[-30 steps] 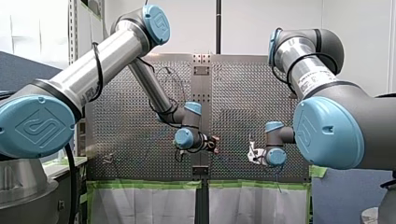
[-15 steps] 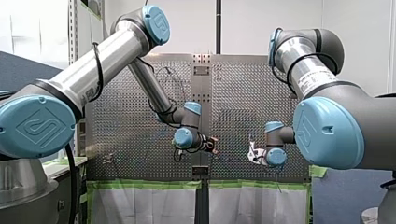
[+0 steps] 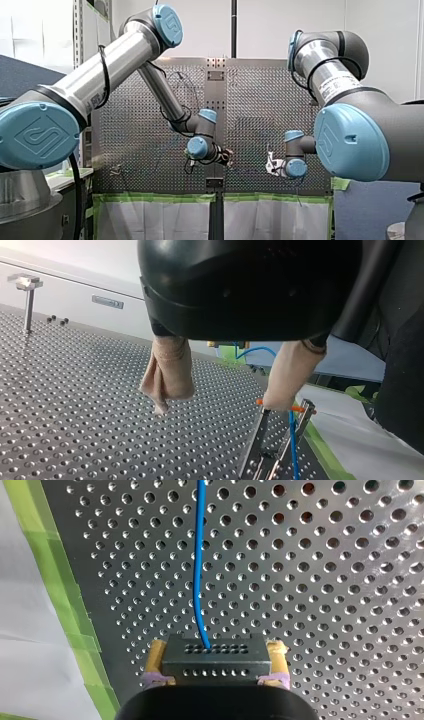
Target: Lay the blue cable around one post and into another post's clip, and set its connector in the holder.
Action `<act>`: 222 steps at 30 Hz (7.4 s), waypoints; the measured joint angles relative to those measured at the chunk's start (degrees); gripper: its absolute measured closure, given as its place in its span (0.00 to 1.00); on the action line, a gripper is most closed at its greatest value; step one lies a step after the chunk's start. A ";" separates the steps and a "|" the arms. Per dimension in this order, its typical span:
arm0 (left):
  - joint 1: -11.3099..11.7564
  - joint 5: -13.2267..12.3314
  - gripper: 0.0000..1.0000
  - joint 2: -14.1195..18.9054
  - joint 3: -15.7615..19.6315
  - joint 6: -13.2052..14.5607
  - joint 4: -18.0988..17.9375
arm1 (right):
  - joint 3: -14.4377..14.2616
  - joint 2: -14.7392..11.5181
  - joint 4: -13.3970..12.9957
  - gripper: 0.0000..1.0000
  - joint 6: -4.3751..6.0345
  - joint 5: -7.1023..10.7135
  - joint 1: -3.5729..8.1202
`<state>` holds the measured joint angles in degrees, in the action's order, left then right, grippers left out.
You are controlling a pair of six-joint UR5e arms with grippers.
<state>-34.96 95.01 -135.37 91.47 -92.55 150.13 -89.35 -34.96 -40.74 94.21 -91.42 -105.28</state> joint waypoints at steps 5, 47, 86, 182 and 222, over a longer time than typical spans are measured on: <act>-0.20 0.32 0.00 0.16 0.16 0.46 0.78 | 0.01 0.01 0.08 0.95 0.03 0.03 -0.02; 1.40 20.13 0.00 20.65 20.66 -17.10 -3.25 | 0.01 0.01 -0.05 0.95 0.91 0.09 0.88; 11.32 16.09 0.00 39.79 22.21 -36.23 -12.88 | 0.00 0.08 0.82 0.95 0.86 -0.16 -0.13; 28.87 -2.22 0.00 34.64 10.06 -75.58 -5.09 | -2.15 -5.04 4.29 0.93 0.12 -5.49 -2.12; 28.80 -2.41 0.00 34.46 9.78 -68.13 -4.66 | 3.13 -25.27 24.25 0.93 -2.40 -10.64 -4.13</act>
<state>-6.15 92.59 -100.91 101.26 -160.68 145.47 -86.21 -60.23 -16.49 91.81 -102.06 -109.41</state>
